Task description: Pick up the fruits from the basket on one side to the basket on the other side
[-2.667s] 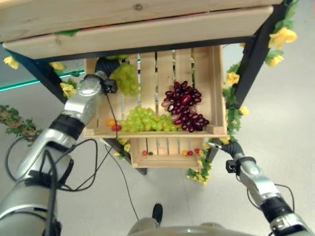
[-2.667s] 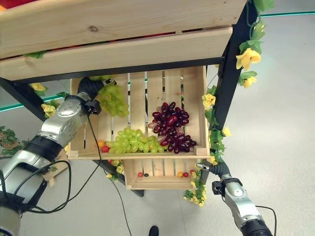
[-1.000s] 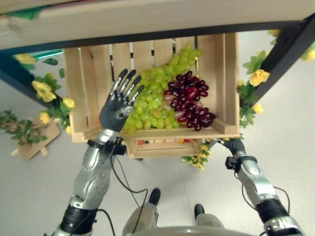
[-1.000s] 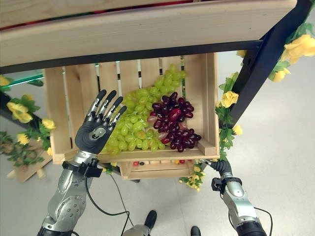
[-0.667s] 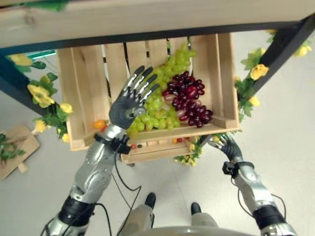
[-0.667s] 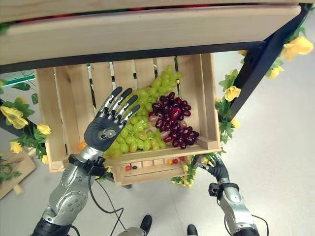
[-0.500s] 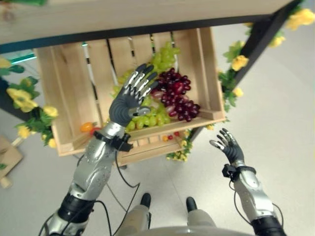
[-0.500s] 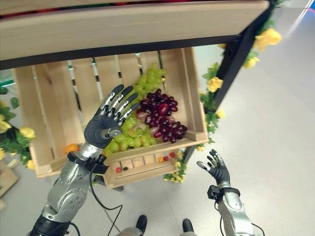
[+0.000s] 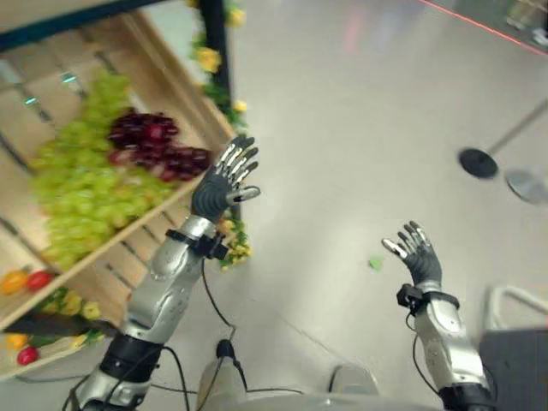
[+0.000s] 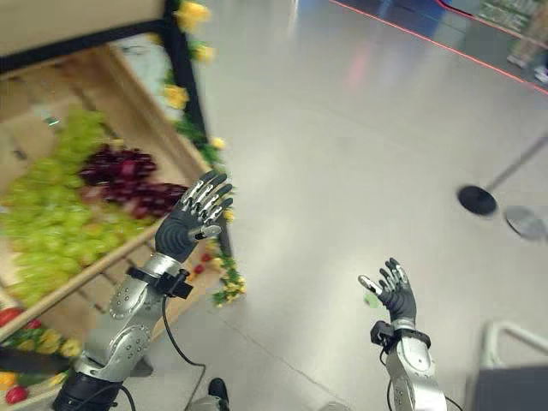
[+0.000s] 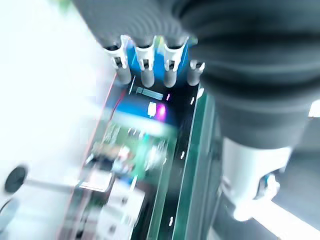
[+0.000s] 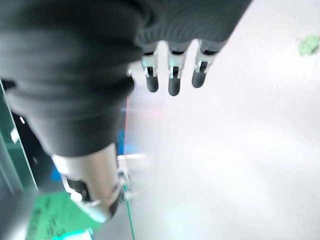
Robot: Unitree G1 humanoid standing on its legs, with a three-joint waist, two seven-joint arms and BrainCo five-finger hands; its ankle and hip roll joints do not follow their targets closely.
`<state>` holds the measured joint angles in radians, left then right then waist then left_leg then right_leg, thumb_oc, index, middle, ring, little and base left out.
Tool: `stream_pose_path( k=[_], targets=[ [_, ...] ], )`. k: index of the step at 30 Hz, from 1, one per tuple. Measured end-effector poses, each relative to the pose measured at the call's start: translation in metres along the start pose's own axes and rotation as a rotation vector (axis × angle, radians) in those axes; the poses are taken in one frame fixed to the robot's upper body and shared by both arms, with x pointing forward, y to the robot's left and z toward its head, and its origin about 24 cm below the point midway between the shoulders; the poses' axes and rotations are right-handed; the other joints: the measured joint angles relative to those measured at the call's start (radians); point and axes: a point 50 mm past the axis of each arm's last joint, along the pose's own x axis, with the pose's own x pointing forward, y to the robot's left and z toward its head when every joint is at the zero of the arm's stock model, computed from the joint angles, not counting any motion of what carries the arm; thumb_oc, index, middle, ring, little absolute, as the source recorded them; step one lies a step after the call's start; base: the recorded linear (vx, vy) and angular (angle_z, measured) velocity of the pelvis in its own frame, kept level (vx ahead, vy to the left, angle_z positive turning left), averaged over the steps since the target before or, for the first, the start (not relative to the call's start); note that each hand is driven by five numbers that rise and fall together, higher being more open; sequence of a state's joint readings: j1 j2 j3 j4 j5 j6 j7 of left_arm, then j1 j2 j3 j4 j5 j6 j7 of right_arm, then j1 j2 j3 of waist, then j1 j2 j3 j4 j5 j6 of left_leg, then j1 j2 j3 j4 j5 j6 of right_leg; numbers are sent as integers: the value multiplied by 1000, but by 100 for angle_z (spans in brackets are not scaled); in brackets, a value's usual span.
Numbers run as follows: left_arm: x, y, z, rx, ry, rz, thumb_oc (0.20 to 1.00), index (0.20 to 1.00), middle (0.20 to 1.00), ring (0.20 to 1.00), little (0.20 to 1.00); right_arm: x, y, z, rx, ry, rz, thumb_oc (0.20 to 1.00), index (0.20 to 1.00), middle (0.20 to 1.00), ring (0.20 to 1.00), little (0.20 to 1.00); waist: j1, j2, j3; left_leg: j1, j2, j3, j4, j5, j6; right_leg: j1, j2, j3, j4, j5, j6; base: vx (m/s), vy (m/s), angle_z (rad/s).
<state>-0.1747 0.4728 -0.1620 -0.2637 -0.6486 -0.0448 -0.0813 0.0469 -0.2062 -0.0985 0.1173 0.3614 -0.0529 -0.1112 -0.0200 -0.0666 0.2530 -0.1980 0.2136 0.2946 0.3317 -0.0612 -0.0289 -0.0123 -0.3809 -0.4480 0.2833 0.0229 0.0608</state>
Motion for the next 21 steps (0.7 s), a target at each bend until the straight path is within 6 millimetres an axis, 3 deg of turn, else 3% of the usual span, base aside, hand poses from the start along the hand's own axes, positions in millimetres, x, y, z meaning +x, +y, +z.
stream_pose_path(
  k=[1, 2, 3, 4, 5, 8, 11, 12, 13, 14, 15, 16, 17, 18, 19, 21],
  targets=[
    [-6, 1, -7, -16, 27, 23, 1000, 1000, 1000, 1000, 1000, 3, 0, 4, -11, -13, 6, 1000, 1000, 1000, 1000, 1000, 12, 24, 0, 16, -10, -42, -30, -11, -14, -25, 25, -13, -15, 0, 12, -66, -206, -194],
    [-10, 3, -9, -24, 38, 41, 1000, 1000, 1000, 1000, 1000, 4, 1, 5, -13, -14, 14, 1000, 1000, 1000, 1000, 1000, 20, 25, -2, 37, -19, -55, -52, -11, -15, -38, 33, -13, -29, -12, 28, -37, -239, -219],
    [-19, 8, -13, -33, 54, 82, 1000, 1000, 1000, 1000, 1000, 5, 7, 6, -14, -20, 40, 1000, 1000, 1000, 1000, 1000, 35, 18, -12, 73, -2, 3, -72, 2, -45, -43, 47, -5, -68, -51, 91, -7, -259, -159],
    [-19, 4, -20, -73, 65, 91, 1000, 1000, 1000, 1000, 1000, 1, -1, 3, -49, -3, 36, 1000, 1000, 1000, 1000, 1000, 2, 57, -19, 79, 38, 7, -73, 12, -71, -37, 88, 2, -88, -45, 97, 47, -309, -119],
    [-19, 0, -21, -97, 57, 88, 1000, 1000, 1000, 1000, 1000, -3, -10, 0, -77, 19, 22, 1000, 1000, 1000, 1000, 1000, -20, 70, -27, 97, 54, 16, -79, 14, -73, -48, 105, 5, -88, -59, 88, 69, -250, -62],
    [-23, -4, -22, -125, 46, 96, 1000, 1000, 1000, 1000, 1000, -11, -29, -8, -146, 74, -5, 1000, 1000, 1000, 1000, 1000, -33, 109, -47, 134, 100, 60, -84, 30, -53, -82, 159, 81, -57, -81, 56, 84, -217, -68],
    [-26, -2, -22, -142, 34, 122, 1000, 1000, 1000, 1000, 1000, -13, -32, -9, -164, 85, 1, 1000, 1000, 1000, 1000, 1000, -60, 119, -53, 170, 117, 55, -64, 47, -50, -99, 179, 117, -19, -113, 43, 157, -351, -58],
    [-31, 3, -24, -143, 44, 155, 1000, 1000, 1000, 1000, 1000, -12, -29, -8, -158, 81, 19, 1000, 1000, 1000, 1000, 1000, -40, 118, -50, 169, 133, 34, 0, 64, -71, -106, 198, 171, 15, -141, 27, 170, -365, -75],
    [-34, 4, -27, -152, 55, 172, 1000, 1000, 1000, 1000, 1000, -13, -29, -10, -158, 86, 21, 1000, 1000, 1000, 1000, 1000, -52, 118, -45, 166, 145, 10, 51, 87, -85, -100, 213, 186, 28, -149, 19, 139, -267, -117],
    [-46, 13, -30, -141, 76, 233, 1000, 1000, 1000, 1000, 1000, -13, -23, -12, -155, 90, 44, 1000, 1000, 1000, 1000, 1000, -26, 93, -44, 164, 143, -107, 140, 148, -141, -110, 242, 196, 92, -211, -44, 105, -98, -91],
    [-48, 15, -34, -150, 93, 256, 1000, 1000, 1000, 1000, 1000, -12, -23, -9, -156, 79, 40, 1000, 1000, 1000, 1000, 1000, -22, 87, -27, 139, 144, -161, 196, 167, -116, -83, 252, 223, 79, -217, -60, 128, -62, -89],
    [-51, 14, -38, -157, 111, 268, 1000, 1000, 1000, 1000, 1000, -12, -23, -10, -158, 80, 37, 1000, 1000, 1000, 1000, 1000, -36, 74, -24, 111, 105, -218, 261, 146, -137, -71, 259, 238, 59, -210, -64, 153, -85, -84],
    [-59, 11, -47, -190, 128, 307, 1000, 1000, 1000, 1000, 1000, -7, -18, -6, -162, 65, 50, 1000, 1000, 1000, 1000, 1000, -18, 39, -8, 96, -126, -418, 290, 39, -167, -63, 248, 344, 24, -180, -56, 114, -68, -163],
    [-64, 7, -60, -238, 174, 340, 1000, 1000, 1000, 1000, 1000, -4, -19, 0, -176, 43, 54, 1000, 1000, 1000, 1000, 1000, 13, 61, 1, 72, -253, -466, 278, -18, -120, -36, 252, 395, -62, -133, -65, 153, -99, -170],
    [-65, 6, -63, -248, 183, 351, 1000, 1000, 1000, 1000, 1000, -3, -19, 1, -179, 40, 57, 1000, 1000, 1000, 1000, 1000, 9, 81, 2, 56, -262, -464, 277, -28, -102, -19, 273, 391, -88, -109, -63, 175, -9, -138],
    [-65, 9, -67, -251, 189, 367, 1000, 1000, 1000, 1000, 1000, -11, -23, -10, -184, 89, 49, 1000, 1000, 1000, 1000, 1000, 8, 104, 8, 6, -267, -486, 262, -19, -78, 12, 323, 380, -111, -118, -77, 253, 53, -60]
  ],
)
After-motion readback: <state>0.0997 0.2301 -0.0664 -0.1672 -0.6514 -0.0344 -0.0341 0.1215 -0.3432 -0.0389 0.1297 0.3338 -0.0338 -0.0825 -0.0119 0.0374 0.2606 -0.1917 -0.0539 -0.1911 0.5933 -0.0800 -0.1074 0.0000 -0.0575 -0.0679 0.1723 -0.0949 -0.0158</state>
